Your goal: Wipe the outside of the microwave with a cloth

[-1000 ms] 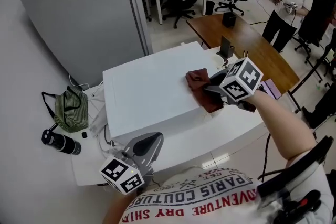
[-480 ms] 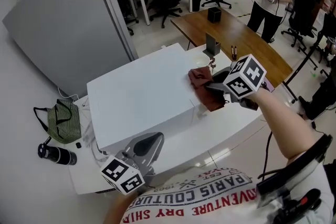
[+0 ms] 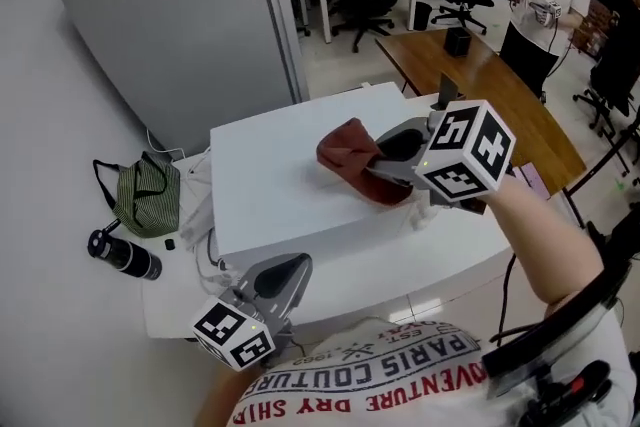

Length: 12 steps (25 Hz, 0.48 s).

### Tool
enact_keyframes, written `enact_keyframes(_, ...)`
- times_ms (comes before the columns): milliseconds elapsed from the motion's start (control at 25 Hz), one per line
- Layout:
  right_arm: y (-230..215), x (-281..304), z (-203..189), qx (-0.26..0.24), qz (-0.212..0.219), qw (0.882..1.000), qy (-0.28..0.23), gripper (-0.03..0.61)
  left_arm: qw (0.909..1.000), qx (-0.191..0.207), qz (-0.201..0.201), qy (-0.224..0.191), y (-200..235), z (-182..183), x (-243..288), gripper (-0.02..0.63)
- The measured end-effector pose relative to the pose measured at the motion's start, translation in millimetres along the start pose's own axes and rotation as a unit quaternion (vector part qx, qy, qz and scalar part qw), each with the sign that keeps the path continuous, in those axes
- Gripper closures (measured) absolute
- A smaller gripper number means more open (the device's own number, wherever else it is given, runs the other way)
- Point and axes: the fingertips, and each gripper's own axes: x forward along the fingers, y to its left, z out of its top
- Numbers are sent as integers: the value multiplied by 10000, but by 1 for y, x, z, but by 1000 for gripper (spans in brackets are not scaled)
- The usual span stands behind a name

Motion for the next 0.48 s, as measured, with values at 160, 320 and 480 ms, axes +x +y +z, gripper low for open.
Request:
enact_keyframes(160, 33, 64, 51, -387, 556, 9975, -210, 535, 9986, -66, 499, -144, 20, -4, -38, 609)
enact_keyframes(320, 71, 124, 85, -626, 1077, 9921, -160, 535, 9941, -129, 1032, -299, 33, -6, -81, 609)
enact_keyframes(480, 93, 174, 98, -682, 1365, 9882, 105, 535, 9880, -221, 1468, -419, 43, -9, -117, 609)
